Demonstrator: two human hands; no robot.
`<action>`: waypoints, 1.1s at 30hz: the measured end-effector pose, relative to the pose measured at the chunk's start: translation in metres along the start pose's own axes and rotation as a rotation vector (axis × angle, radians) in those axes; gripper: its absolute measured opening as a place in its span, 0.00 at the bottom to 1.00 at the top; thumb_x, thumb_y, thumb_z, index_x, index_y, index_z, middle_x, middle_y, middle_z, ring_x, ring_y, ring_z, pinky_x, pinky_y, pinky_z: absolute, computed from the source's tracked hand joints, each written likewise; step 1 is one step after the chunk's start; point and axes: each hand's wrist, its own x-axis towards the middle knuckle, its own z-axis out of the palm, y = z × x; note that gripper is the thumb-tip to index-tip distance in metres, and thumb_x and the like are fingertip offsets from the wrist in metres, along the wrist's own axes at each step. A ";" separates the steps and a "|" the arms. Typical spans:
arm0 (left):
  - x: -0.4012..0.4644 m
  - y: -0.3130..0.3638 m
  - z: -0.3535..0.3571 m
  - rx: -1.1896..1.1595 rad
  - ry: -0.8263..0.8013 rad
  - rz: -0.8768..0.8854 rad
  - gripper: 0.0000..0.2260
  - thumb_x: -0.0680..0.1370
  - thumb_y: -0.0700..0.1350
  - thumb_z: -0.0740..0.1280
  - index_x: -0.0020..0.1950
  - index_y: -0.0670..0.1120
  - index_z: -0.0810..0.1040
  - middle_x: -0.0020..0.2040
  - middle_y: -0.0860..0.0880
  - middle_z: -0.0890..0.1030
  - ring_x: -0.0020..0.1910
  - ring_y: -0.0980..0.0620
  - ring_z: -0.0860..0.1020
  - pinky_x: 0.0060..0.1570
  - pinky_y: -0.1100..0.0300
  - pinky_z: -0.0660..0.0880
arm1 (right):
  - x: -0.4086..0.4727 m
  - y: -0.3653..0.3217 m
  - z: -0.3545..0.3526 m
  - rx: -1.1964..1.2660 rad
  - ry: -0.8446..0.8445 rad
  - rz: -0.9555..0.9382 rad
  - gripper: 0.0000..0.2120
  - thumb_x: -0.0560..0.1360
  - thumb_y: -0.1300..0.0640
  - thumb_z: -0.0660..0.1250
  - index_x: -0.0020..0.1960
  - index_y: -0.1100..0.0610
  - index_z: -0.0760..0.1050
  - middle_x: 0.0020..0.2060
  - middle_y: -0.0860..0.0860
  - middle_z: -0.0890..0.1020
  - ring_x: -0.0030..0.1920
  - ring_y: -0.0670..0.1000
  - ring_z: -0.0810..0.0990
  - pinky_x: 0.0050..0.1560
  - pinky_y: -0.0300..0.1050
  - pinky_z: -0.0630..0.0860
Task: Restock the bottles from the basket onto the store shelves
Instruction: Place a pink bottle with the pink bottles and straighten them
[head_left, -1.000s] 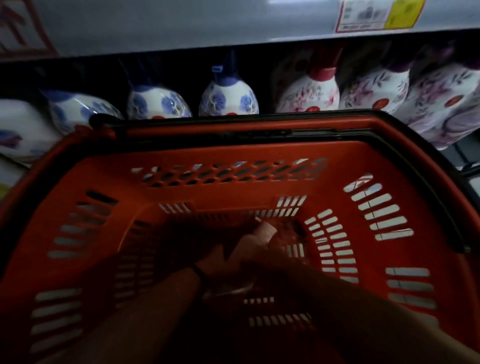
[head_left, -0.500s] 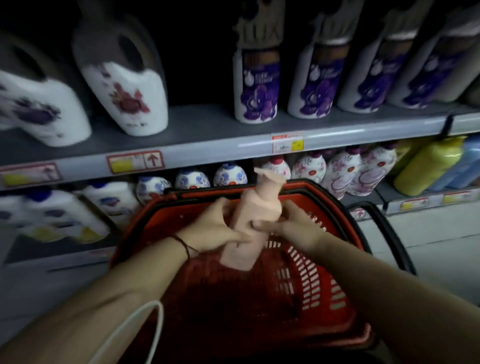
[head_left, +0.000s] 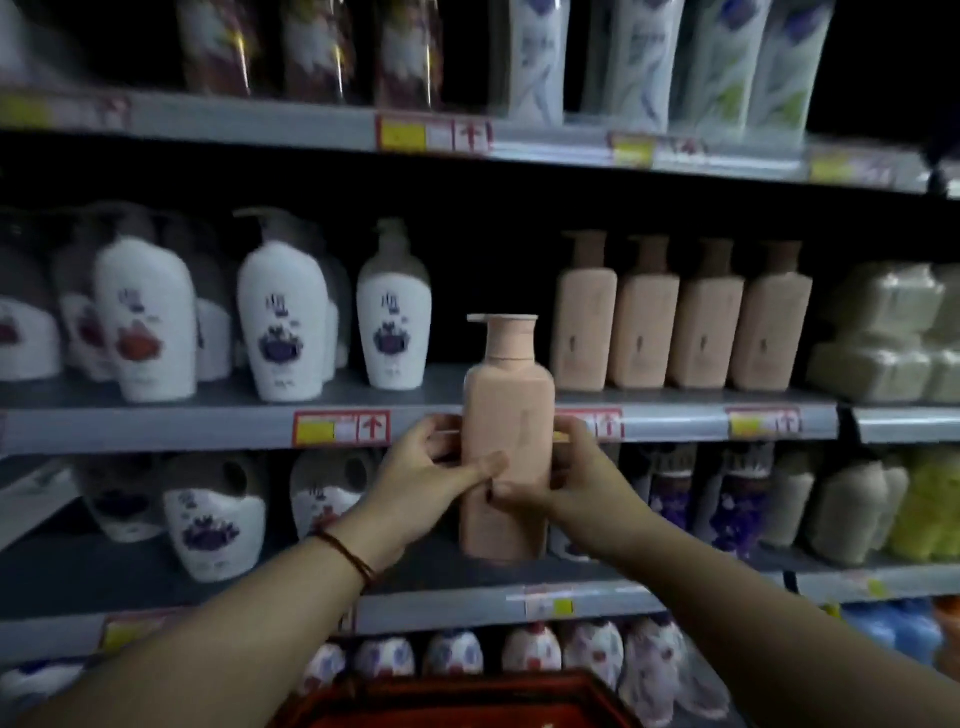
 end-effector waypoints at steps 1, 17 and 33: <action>0.012 0.014 0.001 -0.001 0.008 0.048 0.19 0.69 0.40 0.75 0.57 0.47 0.74 0.56 0.47 0.81 0.53 0.53 0.81 0.55 0.55 0.78 | 0.013 -0.012 -0.008 -0.011 0.023 -0.032 0.34 0.65 0.60 0.78 0.65 0.53 0.63 0.55 0.49 0.78 0.53 0.44 0.79 0.49 0.39 0.81; 0.176 -0.001 0.010 0.205 -0.143 0.247 0.32 0.77 0.32 0.64 0.76 0.50 0.55 0.68 0.44 0.73 0.66 0.49 0.74 0.66 0.55 0.71 | 0.181 0.011 -0.045 -0.037 0.191 -0.150 0.35 0.61 0.47 0.76 0.63 0.47 0.63 0.59 0.53 0.77 0.59 0.54 0.76 0.59 0.60 0.76; 0.197 -0.030 0.010 0.456 -0.081 0.108 0.58 0.60 0.59 0.76 0.77 0.54 0.39 0.66 0.49 0.75 0.62 0.49 0.76 0.64 0.48 0.73 | 0.162 0.021 -0.047 -0.602 0.402 -0.144 0.20 0.77 0.49 0.63 0.66 0.55 0.67 0.60 0.53 0.74 0.58 0.57 0.75 0.56 0.53 0.75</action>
